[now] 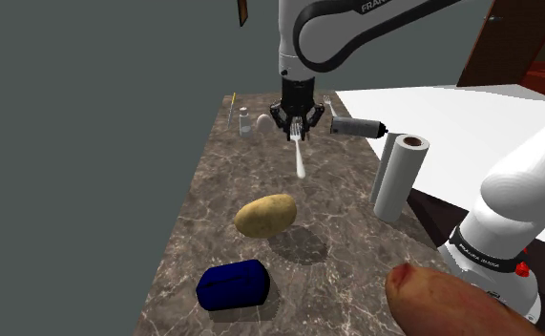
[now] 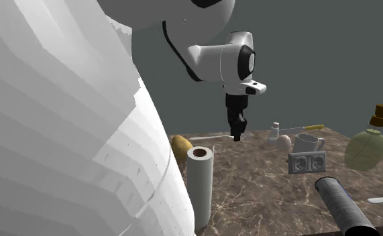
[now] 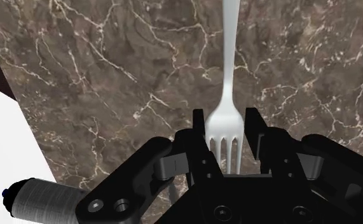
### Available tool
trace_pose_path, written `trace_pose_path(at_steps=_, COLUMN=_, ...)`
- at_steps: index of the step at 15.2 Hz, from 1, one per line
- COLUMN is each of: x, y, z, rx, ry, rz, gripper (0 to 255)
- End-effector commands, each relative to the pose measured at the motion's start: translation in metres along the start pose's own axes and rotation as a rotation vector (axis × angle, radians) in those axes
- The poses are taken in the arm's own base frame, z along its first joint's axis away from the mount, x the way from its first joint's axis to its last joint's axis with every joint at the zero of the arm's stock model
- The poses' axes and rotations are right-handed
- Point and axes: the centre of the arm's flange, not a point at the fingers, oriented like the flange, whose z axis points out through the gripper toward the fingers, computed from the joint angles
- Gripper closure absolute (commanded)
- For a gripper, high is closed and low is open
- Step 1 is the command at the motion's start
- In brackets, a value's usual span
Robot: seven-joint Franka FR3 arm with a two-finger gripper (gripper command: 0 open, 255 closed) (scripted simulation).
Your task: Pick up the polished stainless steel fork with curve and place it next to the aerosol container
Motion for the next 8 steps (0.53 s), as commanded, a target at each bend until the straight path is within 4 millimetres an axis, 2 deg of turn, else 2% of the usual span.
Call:
trace_pose_path(at_steps=1, x=0.014, y=0.023, z=-0.001, rx=0.001, ry=-0.001, rz=-0.002, gripper=255)
trace_pose_path(at_steps=8, x=0.063, y=0.102, z=0.0, rx=0.001, ry=-0.001, rz=-0.002, gripper=255)
